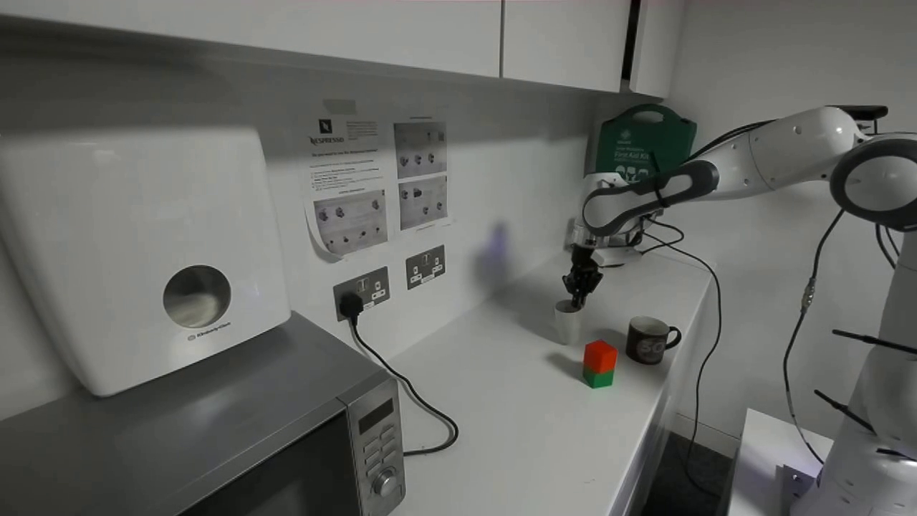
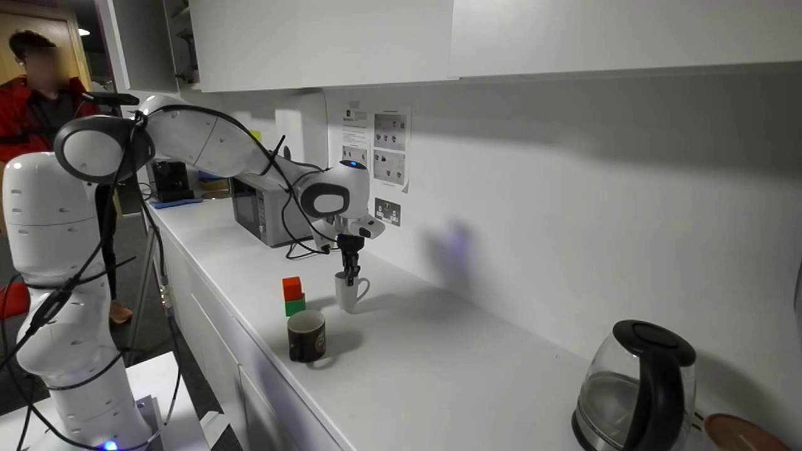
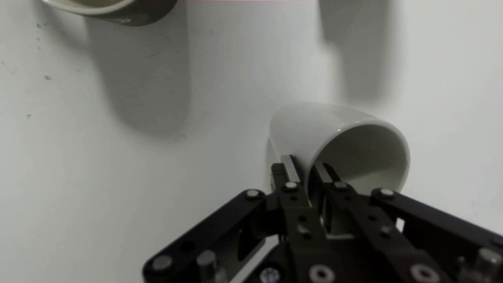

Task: Move the black and white mugs forward

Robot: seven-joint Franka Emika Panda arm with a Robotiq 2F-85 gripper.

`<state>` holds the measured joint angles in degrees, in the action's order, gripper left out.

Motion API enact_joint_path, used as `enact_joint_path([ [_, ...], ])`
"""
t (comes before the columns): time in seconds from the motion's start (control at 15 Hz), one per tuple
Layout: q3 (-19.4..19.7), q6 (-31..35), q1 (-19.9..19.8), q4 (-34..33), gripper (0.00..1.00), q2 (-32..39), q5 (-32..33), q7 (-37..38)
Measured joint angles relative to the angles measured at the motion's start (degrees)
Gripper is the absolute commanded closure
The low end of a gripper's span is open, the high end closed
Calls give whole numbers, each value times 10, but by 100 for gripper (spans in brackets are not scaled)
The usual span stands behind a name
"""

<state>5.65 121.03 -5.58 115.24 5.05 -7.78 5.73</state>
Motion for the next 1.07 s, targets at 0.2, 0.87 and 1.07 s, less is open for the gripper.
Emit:
enact_joint_path([
  [0.2,0,0,-2,20,97,-23,-5,-10],
  [0.87,9,0,-5,80,97,-79,-12,-30],
  [1.07,10,0,-5,94,97,-86,-17,-36],
])
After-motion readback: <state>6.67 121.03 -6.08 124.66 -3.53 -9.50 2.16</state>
